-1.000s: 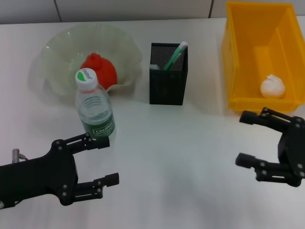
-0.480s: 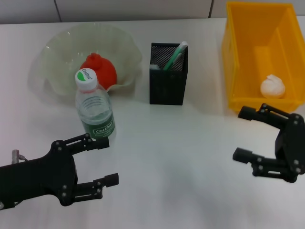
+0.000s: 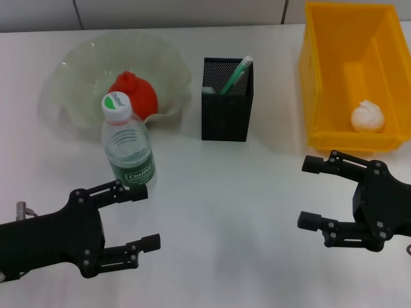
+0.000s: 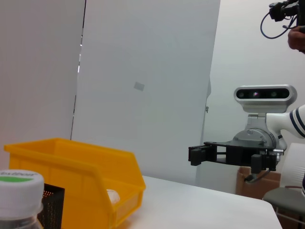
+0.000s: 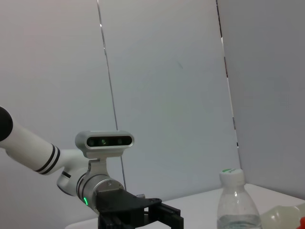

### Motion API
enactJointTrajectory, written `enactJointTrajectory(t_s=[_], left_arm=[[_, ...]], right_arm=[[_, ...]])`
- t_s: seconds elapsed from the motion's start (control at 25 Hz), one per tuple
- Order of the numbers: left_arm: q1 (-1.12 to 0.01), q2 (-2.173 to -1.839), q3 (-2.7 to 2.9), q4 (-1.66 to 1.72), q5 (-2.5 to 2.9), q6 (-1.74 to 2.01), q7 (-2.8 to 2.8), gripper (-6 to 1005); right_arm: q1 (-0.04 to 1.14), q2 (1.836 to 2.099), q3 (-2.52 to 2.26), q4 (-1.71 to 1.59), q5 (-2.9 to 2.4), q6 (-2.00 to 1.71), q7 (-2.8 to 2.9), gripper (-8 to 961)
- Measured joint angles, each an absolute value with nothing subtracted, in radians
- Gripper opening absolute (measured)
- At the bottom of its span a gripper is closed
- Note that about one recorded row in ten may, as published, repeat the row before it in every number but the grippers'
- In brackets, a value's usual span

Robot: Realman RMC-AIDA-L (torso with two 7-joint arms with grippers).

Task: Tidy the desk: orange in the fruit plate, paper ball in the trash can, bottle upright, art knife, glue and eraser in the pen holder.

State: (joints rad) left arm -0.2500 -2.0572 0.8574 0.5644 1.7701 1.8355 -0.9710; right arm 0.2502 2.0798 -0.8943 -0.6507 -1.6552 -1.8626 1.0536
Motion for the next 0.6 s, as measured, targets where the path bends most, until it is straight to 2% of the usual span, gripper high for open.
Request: enactJointTrajectory(t_s=[0.6], left_arm=[[-0.251, -2.062, 0.85, 0.562, 1.767, 1.835, -0.966, 783]], right_arm=[[0.278, 2.08, -0.896, -0.647, -1.655, -1.831, 1.055, 846]])
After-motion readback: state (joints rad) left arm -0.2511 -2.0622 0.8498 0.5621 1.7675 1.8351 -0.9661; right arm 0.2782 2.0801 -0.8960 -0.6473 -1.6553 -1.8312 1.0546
